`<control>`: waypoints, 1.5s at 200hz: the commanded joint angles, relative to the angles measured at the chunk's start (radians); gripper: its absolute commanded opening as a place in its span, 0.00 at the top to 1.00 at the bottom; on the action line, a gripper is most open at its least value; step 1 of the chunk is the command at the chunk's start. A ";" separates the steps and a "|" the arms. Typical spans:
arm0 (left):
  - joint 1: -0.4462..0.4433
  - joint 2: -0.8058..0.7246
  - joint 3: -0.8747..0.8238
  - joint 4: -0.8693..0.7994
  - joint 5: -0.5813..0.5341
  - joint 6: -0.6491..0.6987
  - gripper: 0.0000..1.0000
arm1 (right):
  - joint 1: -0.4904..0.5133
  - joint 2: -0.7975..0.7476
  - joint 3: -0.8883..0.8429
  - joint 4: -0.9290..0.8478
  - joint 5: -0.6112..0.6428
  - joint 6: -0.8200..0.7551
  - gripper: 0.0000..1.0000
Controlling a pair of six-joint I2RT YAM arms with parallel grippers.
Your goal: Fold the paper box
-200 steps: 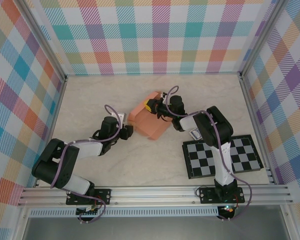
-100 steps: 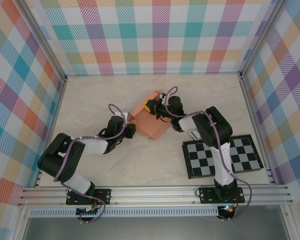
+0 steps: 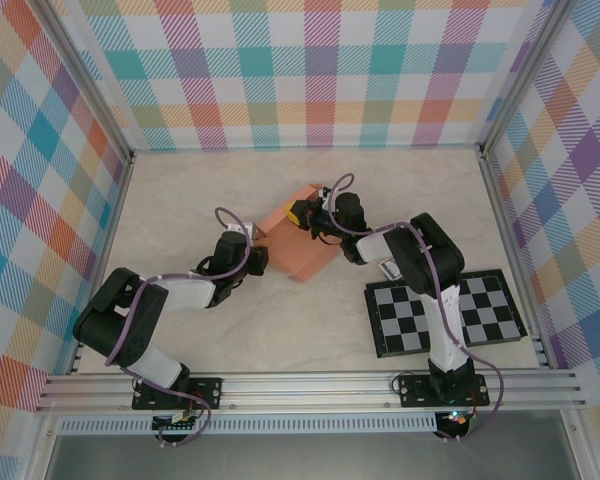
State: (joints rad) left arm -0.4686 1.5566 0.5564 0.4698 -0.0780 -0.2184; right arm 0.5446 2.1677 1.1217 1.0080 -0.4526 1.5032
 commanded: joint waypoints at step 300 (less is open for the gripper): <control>-0.056 0.270 0.034 0.466 -0.231 -0.100 0.76 | 0.154 -0.151 -0.176 -0.169 0.282 0.089 1.00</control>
State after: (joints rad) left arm -0.5285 1.8168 0.5716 0.8490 -0.3325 -0.3397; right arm 0.6659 2.0296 0.9741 0.9581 -0.1009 1.5715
